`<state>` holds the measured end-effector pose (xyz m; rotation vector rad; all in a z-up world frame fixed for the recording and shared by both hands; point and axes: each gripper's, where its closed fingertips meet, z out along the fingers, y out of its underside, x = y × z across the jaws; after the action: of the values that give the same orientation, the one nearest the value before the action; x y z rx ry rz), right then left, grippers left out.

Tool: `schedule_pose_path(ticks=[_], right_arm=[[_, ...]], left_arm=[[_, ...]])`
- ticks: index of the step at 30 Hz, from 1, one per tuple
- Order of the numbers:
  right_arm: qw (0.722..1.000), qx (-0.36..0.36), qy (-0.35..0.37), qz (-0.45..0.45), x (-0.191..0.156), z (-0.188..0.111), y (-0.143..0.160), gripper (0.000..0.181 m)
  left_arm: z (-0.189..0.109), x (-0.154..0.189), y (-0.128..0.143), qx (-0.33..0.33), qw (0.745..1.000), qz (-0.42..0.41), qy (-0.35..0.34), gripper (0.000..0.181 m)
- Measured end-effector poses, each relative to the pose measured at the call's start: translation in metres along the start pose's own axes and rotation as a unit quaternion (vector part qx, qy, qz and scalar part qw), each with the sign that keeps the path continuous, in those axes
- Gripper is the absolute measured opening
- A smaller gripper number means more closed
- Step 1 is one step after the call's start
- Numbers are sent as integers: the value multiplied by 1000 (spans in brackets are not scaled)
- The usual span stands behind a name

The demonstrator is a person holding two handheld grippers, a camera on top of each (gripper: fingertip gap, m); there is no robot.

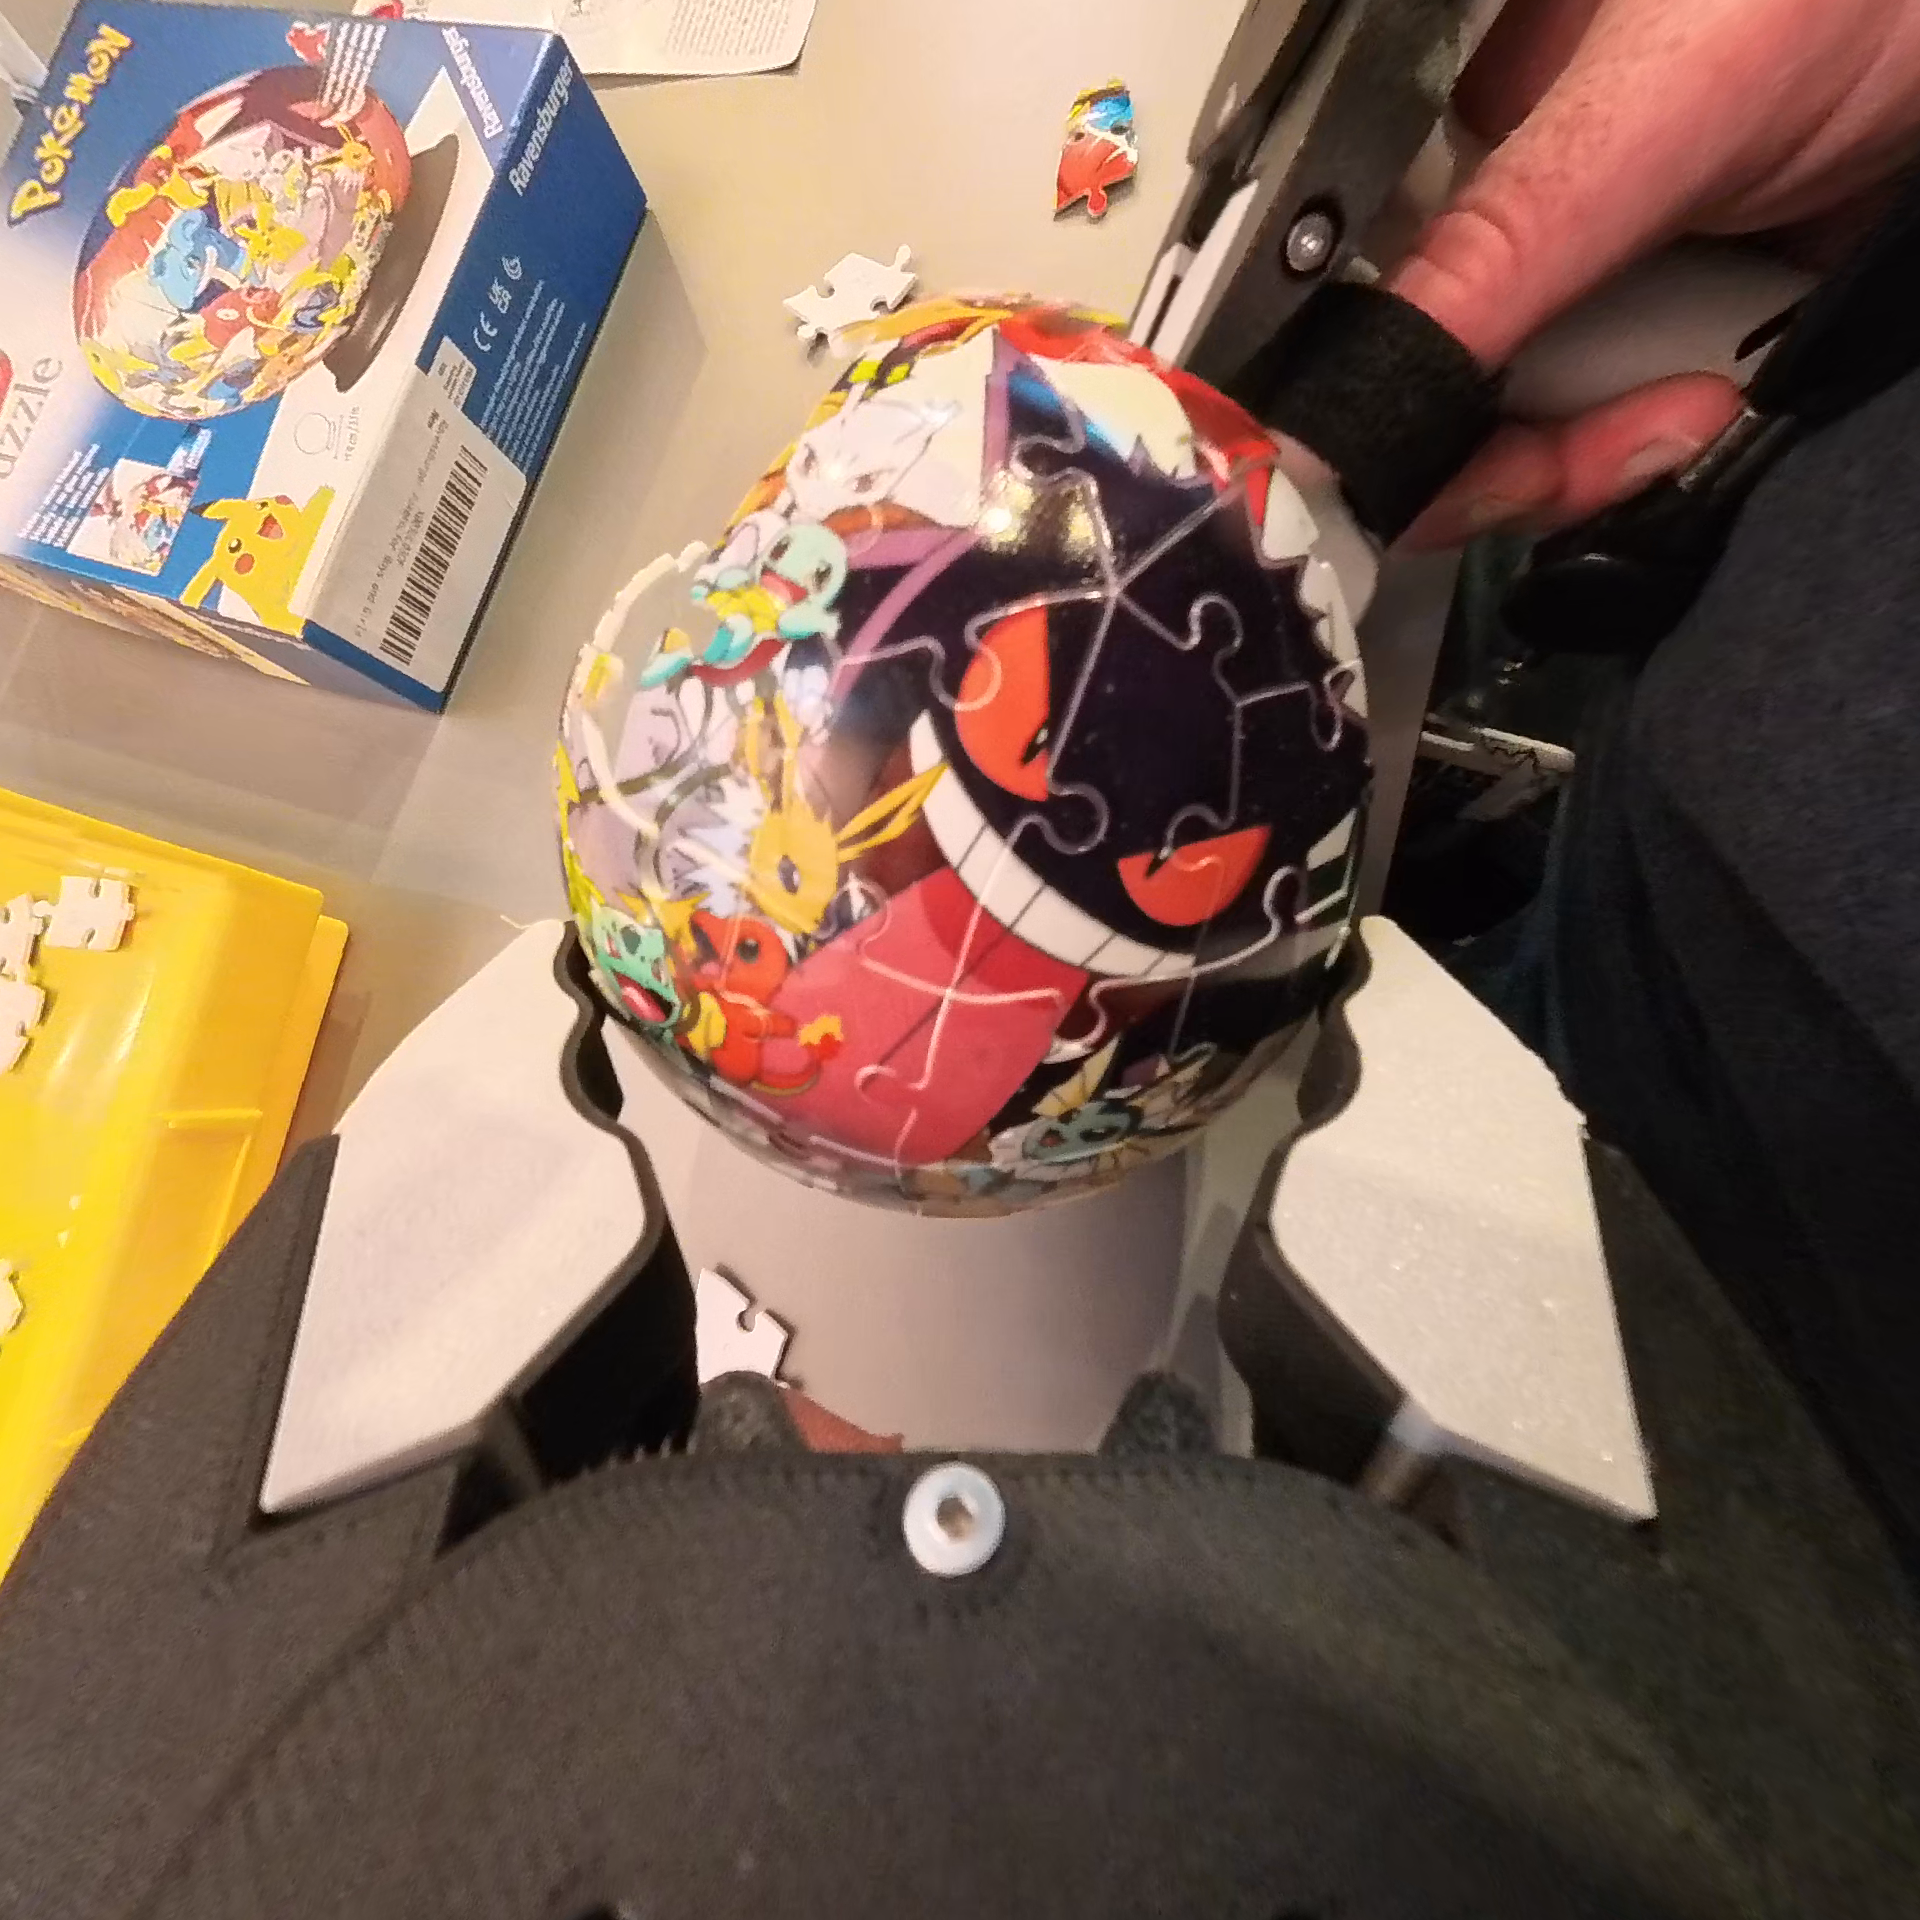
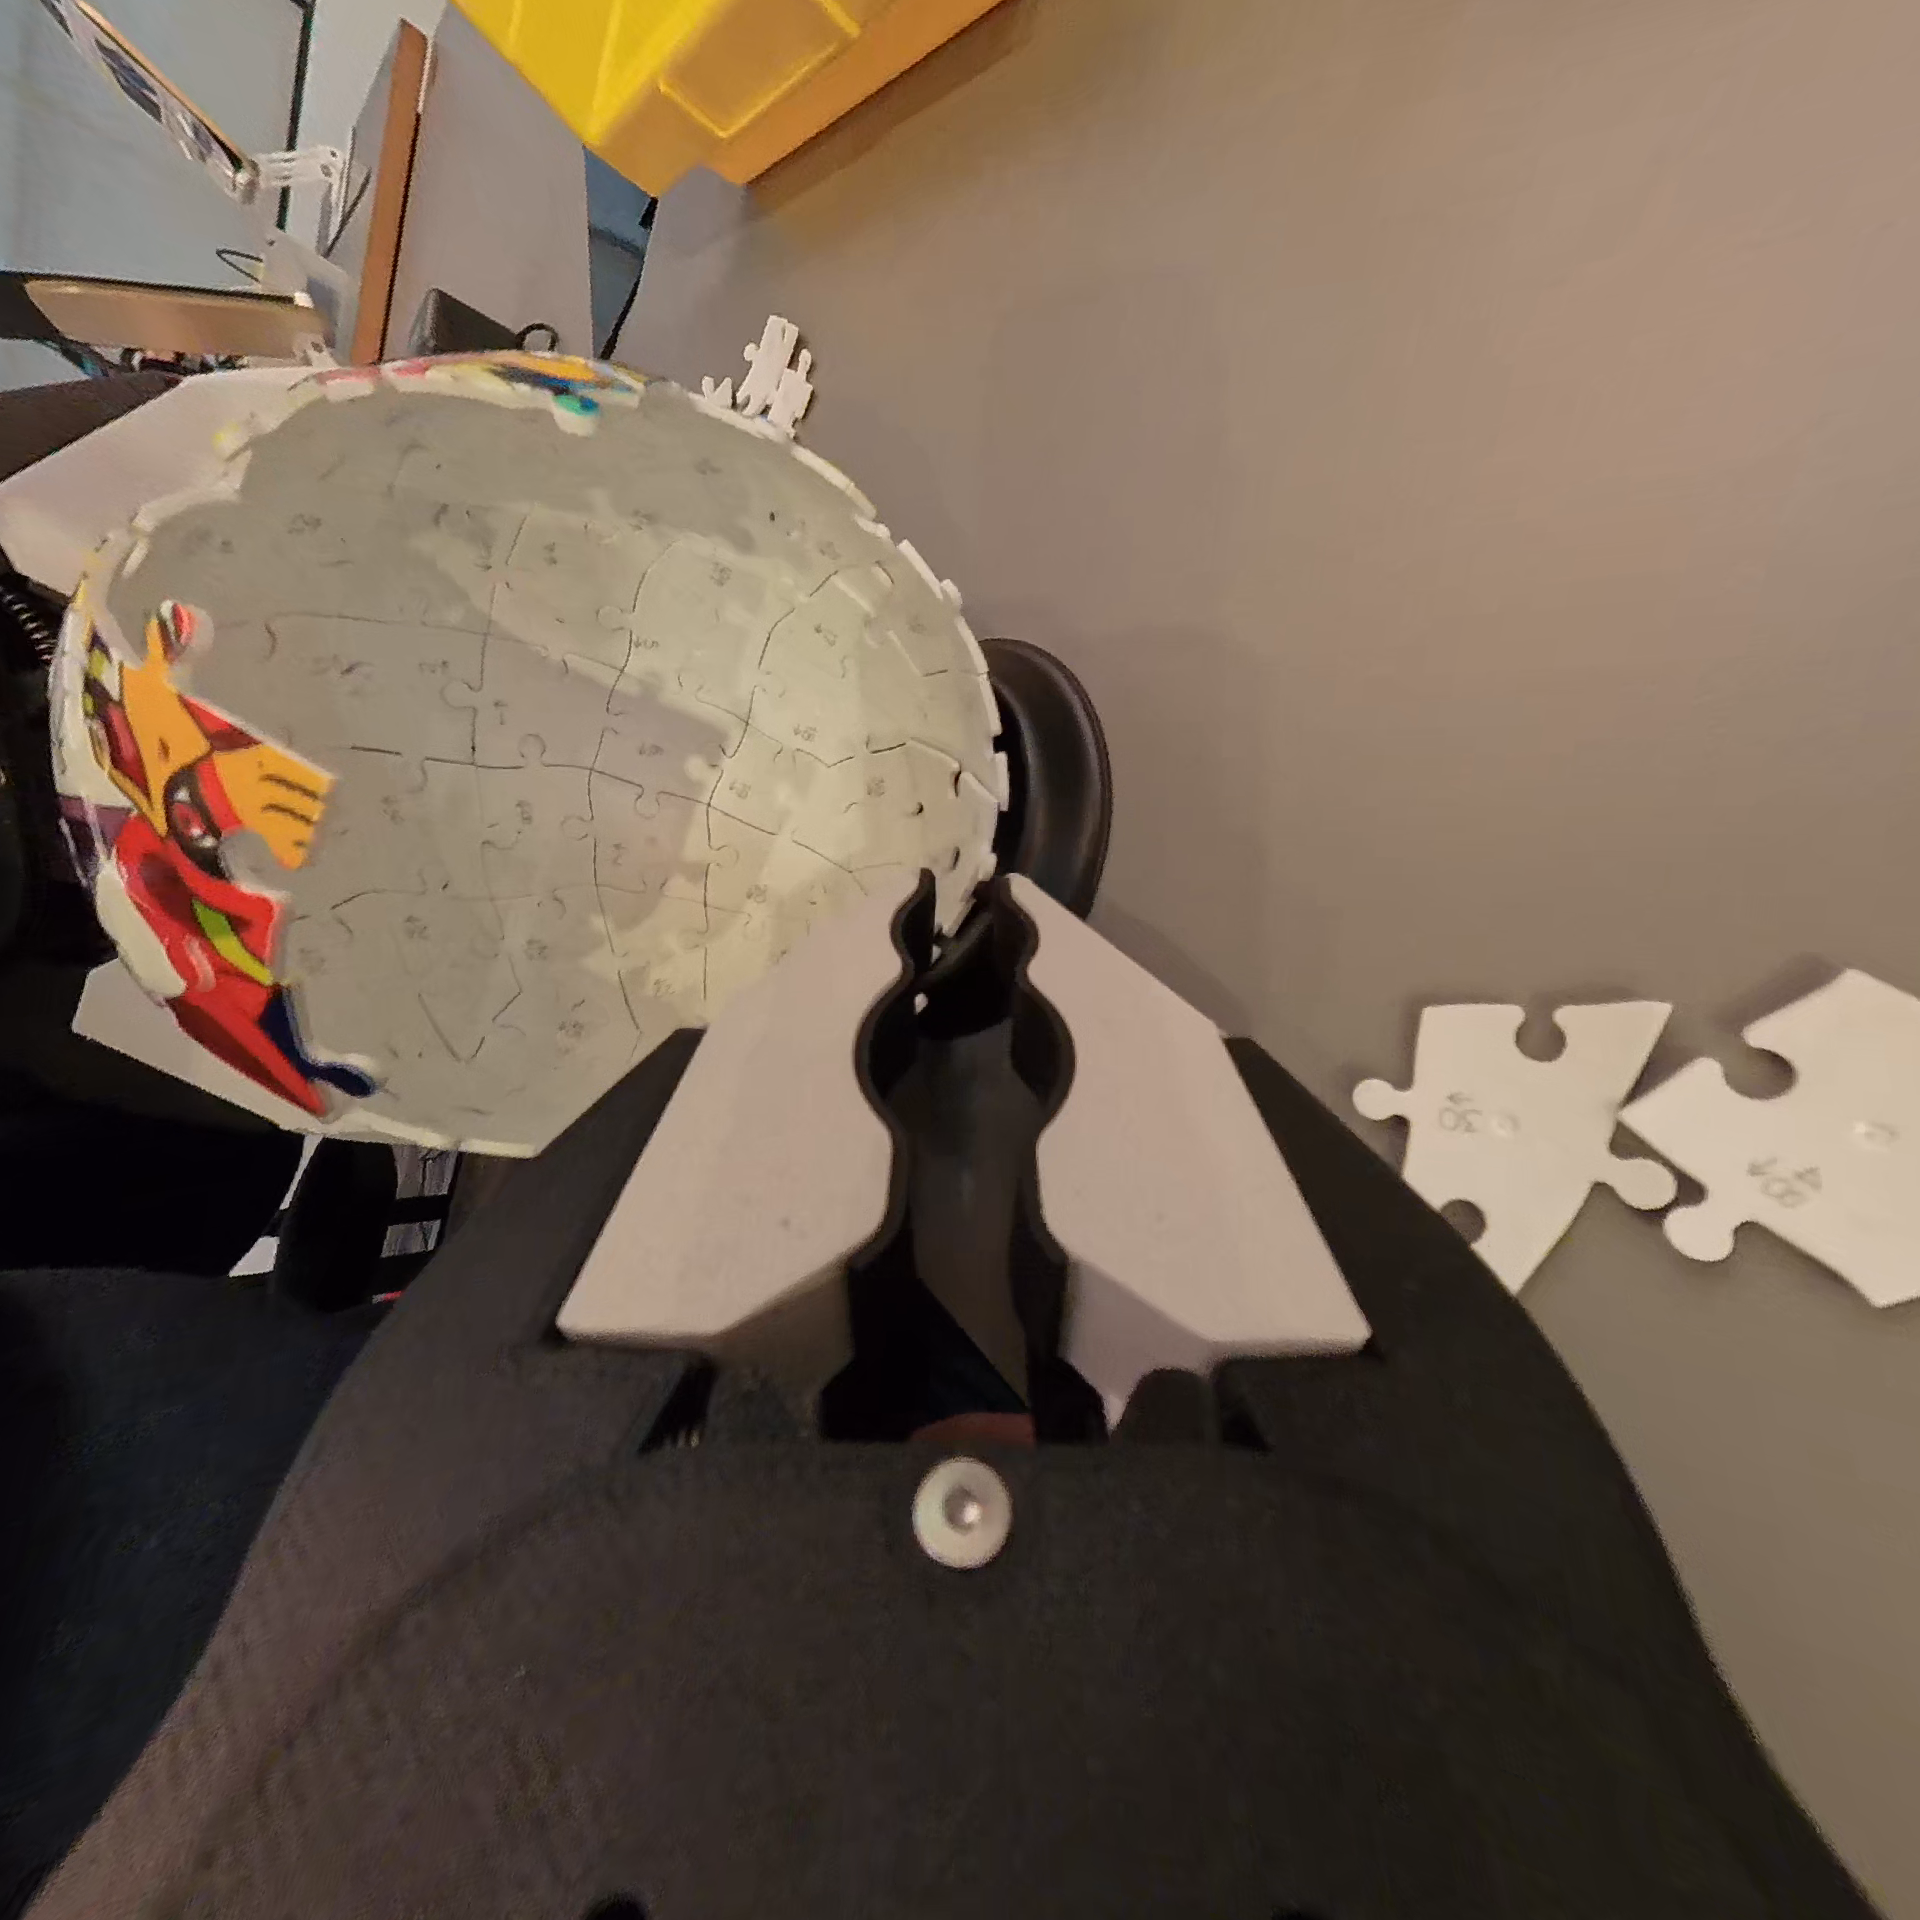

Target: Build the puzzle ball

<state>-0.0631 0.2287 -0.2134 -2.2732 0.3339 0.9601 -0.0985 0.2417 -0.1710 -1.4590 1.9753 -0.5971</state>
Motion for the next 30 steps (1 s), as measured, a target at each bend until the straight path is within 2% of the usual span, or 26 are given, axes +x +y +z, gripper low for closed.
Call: schedule_pose_path(ticks=[4, 11, 24, 30], right_arm=[[1000, 13, -9, -17, -4, -4, -8, 9], [994, 2, -10, -113, -4, 8, -17, 3], [989, -14, 10, -149, -1, 10, -16, 0], [983, -36, -31, -177, -11, 14, -13, 0]], left_arm=[[0, 0, 0, 0, 1000, 1, 1, 128], [0, 0, 0, -1, 1000, 3, -1, 128], [1, -1, 0, 1, 1000, 2, -2, 128], [1, -1, 0, 1, 1000, 5, -1, 128]])
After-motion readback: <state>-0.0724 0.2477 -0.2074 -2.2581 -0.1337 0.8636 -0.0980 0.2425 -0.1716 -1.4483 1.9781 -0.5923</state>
